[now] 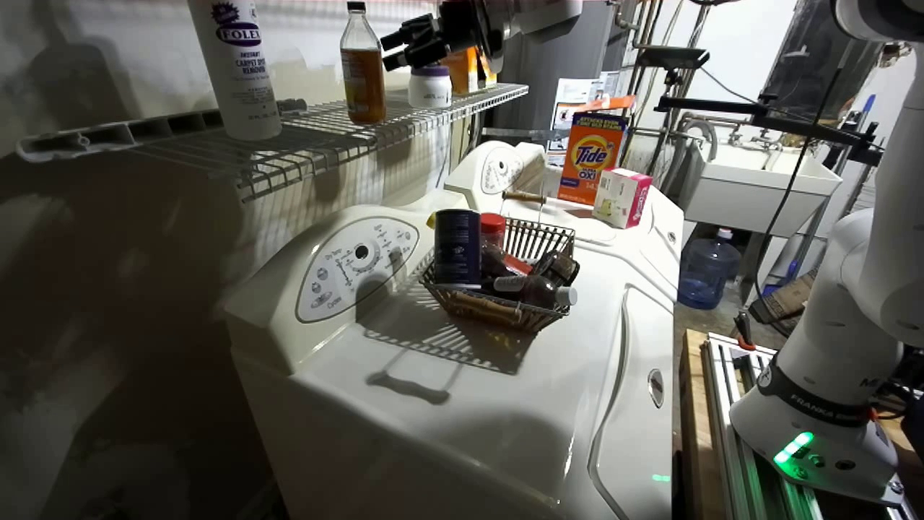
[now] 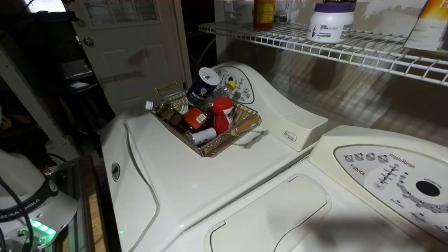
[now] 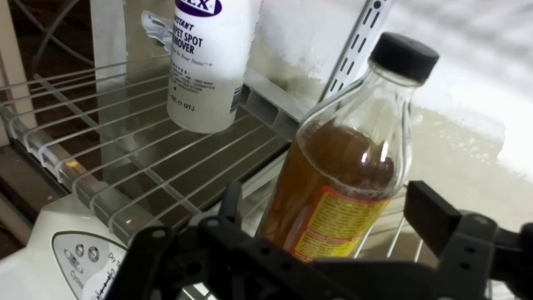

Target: Remove the glass bottle from the rack and put it in the basket on the washing machine

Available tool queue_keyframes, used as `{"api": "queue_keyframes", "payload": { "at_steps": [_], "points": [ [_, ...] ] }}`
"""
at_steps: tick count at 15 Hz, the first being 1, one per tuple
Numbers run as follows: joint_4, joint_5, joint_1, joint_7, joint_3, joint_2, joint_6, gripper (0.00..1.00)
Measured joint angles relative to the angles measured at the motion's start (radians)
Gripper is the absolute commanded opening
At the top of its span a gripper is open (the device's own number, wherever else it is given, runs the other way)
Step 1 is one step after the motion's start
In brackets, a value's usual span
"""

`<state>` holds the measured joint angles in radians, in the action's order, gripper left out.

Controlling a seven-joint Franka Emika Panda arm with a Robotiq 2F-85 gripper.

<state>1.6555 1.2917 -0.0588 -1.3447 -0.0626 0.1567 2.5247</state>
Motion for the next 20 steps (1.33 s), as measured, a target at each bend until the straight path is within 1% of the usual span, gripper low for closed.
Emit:
{"api": "queue_keyframes", "payload": {
  "at_steps": [6, 11, 16, 17, 19, 20],
  "points": [
    [-0.062, 0.022, 0.000, -0.061, 0.007, 0.056, 0.000, 1.00],
    [-0.110, 0.075, 0.000, -0.069, 0.011, 0.101, 0.000, 1.00],
    [-0.143, 0.094, -0.001, -0.073, 0.011, 0.136, 0.002, 1.00],
    [-0.149, 0.101, -0.001, -0.073, 0.011, 0.141, 0.003, 0.97],
    [-0.159, 0.114, -0.001, -0.073, 0.011, 0.152, 0.011, 0.72],
    [-0.165, 0.118, -0.001, -0.073, 0.011, 0.157, 0.019, 0.70]
  ]
}}
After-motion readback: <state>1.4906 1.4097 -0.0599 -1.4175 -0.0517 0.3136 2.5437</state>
